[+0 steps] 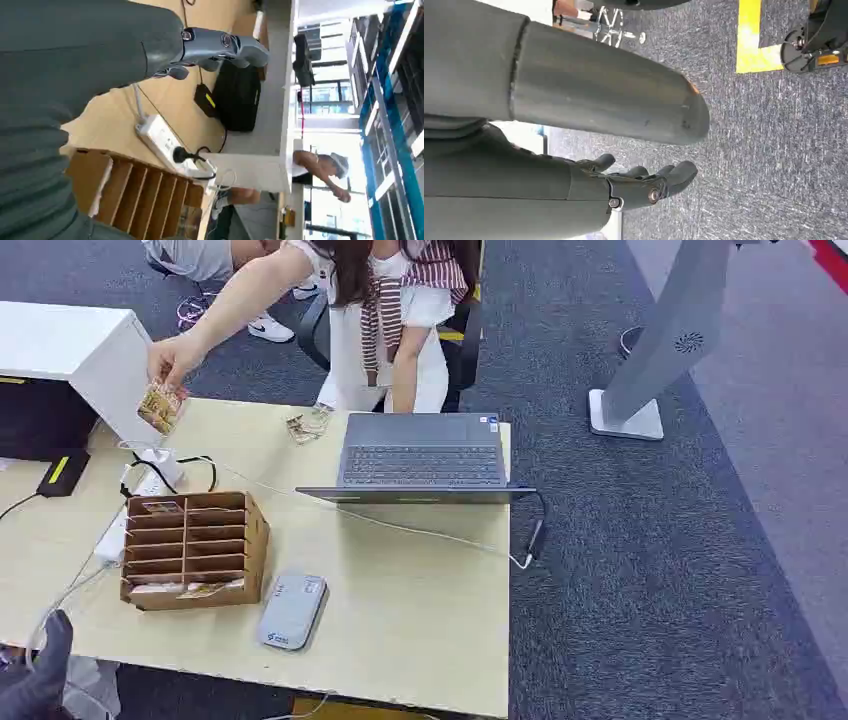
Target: Pass the card to the sensor for recognition and then transmit it.
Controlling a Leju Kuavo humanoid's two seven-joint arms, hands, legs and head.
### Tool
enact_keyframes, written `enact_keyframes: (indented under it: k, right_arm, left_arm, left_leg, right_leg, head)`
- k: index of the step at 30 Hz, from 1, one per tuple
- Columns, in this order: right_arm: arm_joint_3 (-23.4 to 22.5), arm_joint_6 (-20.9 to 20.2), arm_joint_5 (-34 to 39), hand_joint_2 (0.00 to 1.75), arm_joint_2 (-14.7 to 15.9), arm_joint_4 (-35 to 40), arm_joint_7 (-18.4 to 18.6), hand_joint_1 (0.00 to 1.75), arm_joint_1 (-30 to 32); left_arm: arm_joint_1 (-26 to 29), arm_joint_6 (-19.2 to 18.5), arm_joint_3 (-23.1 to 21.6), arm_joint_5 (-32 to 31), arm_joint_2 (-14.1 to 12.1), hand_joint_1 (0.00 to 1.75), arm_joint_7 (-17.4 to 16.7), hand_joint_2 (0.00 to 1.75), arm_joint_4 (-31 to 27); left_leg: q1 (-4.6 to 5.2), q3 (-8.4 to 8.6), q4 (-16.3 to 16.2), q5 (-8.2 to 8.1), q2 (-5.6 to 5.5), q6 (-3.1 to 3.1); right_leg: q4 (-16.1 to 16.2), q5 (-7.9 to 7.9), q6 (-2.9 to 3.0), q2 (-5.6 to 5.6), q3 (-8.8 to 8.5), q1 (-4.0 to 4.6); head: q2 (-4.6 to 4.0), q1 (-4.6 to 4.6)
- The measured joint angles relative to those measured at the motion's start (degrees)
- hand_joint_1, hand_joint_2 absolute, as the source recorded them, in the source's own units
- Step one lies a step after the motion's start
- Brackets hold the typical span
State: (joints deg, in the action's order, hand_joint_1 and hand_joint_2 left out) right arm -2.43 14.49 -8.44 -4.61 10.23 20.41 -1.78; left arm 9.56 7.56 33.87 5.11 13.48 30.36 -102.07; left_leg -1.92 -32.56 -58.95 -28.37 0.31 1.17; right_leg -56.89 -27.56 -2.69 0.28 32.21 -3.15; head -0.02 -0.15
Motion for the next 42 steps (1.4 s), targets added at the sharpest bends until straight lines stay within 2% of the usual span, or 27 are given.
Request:
enact_keyframes:
  k: [19,25,42]
  right_arm:
    - [2.23,0.92,-3.10,0.00,-0.02,-0.15,0.42,0.00,-0.29]
    - [2.62,1.07,-3.74,0.00,-0.02,-0.26,0.44,0.00,-0.34]
    - [4.46,1.07,-6.91,0.00,-0.04,-0.46,0.79,0.00,-0.89]
  left_arm:
    - [-14.90,1.51,-16.11,-33.09,-4.98,0.00,-10.46,1.75,7.74]
    - [-18.54,2.03,-19.58,-40.09,-5.90,0.00,-12.59,1.75,9.62]
    - [-32.34,4.96,-32.76,-68.75,-10.12,0.00,-22.05,1.75,20.13]
  left_leg:
    - [0.00,-0.06,-0.03,0.02,-0.01,-0.01]
    - [0.01,0.01,-0.06,0.02,0.02,-0.01]
    - [0.01,0.01,-0.07,0.03,0.03,-0.01]
  right_leg:
    - [-0.04,0.02,0.00,0.02,-0.03,0.00]
    - [-0.02,0.02,0.00,0.06,0.03,0.00]
    - [-0.03,0.07,0.00,0.08,0.04,-0.01]
  head:
    - [0.00,0.00]
    - [0.00,-0.11]
    - [0.00,-0.11]
